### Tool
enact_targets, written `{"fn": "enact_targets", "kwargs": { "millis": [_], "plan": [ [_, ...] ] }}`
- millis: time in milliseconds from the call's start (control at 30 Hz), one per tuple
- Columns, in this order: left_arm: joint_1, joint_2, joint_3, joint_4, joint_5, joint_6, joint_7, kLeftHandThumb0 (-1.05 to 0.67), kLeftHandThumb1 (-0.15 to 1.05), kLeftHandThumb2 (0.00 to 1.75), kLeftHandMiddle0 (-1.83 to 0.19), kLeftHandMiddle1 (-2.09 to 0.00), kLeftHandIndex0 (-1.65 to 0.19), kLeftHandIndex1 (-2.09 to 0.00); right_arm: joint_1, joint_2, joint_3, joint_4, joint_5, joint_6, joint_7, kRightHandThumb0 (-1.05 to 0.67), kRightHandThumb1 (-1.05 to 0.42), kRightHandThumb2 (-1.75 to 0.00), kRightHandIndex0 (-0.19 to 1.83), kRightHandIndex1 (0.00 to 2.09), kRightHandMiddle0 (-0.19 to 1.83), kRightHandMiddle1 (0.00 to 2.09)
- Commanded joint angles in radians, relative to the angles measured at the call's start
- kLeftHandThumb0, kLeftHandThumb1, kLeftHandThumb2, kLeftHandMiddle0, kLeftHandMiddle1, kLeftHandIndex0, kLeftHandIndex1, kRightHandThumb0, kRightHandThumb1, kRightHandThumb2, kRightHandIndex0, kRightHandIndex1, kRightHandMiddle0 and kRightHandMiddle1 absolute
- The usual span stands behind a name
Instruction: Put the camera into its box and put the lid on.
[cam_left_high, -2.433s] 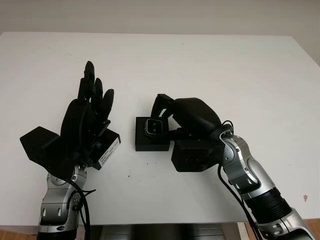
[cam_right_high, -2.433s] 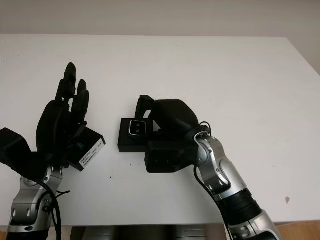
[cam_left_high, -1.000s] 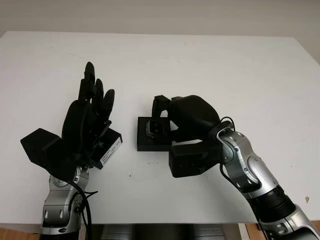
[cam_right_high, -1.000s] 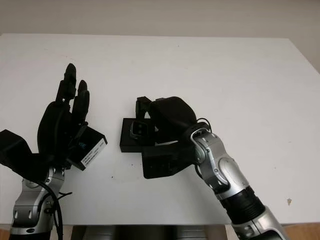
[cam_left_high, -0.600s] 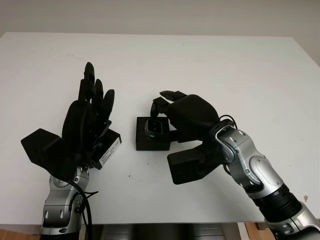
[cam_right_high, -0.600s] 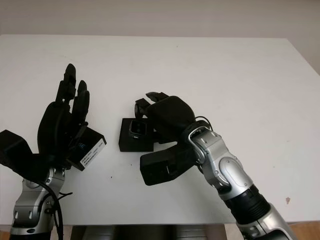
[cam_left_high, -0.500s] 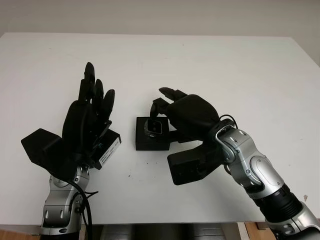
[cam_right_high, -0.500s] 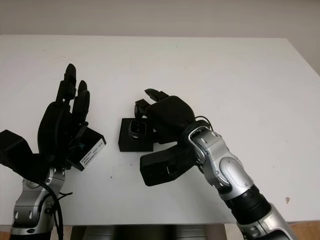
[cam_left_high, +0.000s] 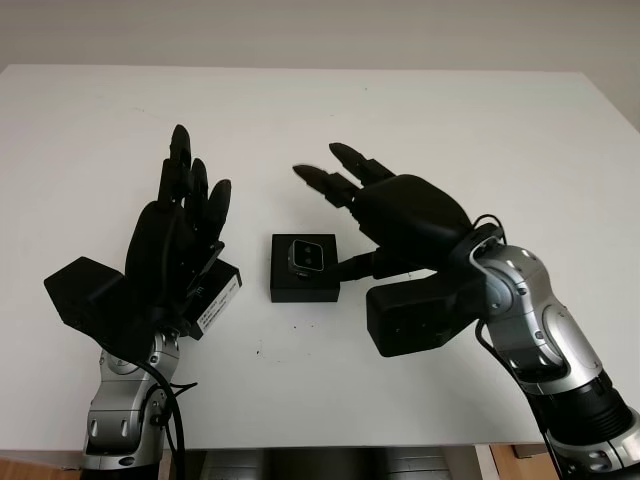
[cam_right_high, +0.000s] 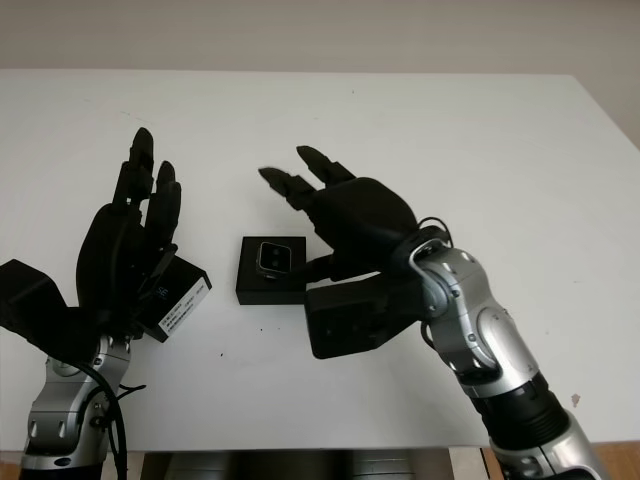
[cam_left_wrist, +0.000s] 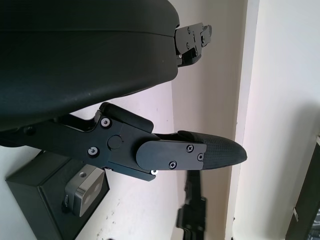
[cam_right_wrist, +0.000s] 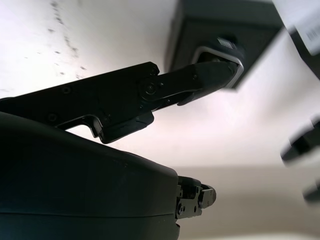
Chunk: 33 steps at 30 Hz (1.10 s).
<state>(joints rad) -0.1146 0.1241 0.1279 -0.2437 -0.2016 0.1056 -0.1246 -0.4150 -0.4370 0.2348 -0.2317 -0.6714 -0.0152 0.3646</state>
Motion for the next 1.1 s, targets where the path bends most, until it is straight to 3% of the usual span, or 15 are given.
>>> {"fn": "enact_targets", "kwargs": {
  "millis": [0, 100, 233, 633, 1067],
  "plan": [
    [0.000, 0.007, 0.005, -0.015, -0.004, -0.004, -0.006, -0.77, 1.05, 0.36, 0.19, 0.00, 0.19, 0.00, 0.014, 0.013, -0.026, -0.008, 0.034, -0.033, -0.048, -0.71, -1.05, -0.30, 0.07, 0.12, 0.05, 0.15],
    [0.000, 0.010, 0.007, -0.017, -0.005, -0.002, -0.010, -0.77, 1.05, 0.36, 0.19, 0.00, 0.19, 0.00, 0.034, 0.015, -0.041, -0.010, 0.093, -0.051, -0.056, -0.72, -1.05, -0.47, 0.09, 0.11, 0.08, 0.16],
    [0.001, 0.013, 0.014, -0.019, -0.013, -0.004, -0.020, -0.75, 1.05, 0.37, 0.19, 0.00, 0.19, 0.00, 0.065, -0.015, -0.028, 0.009, 0.140, -0.106, -0.032, -0.75, -1.05, -0.54, 0.08, 0.09, 0.06, 0.14],
    [0.007, 0.012, 0.034, -0.049, -0.025, 0.021, -0.006, -0.76, 1.05, 0.36, 0.19, 0.00, 0.19, 0.00, 0.081, -0.057, 0.088, 0.200, 0.046, -0.276, -0.048, -0.87, -1.05, -0.61, -0.06, 0.02, -0.05, 0.06],
    [0.013, 0.007, 0.037, -0.081, -0.025, 0.044, 0.011, -0.75, 1.05, 0.36, 0.19, 0.00, 0.19, 0.00, 0.060, -0.115, 0.151, 0.272, -0.076, -0.386, -0.053, -0.95, -1.05, -0.69, -0.12, 0.03, 0.02, 0.09]
  ]
}}
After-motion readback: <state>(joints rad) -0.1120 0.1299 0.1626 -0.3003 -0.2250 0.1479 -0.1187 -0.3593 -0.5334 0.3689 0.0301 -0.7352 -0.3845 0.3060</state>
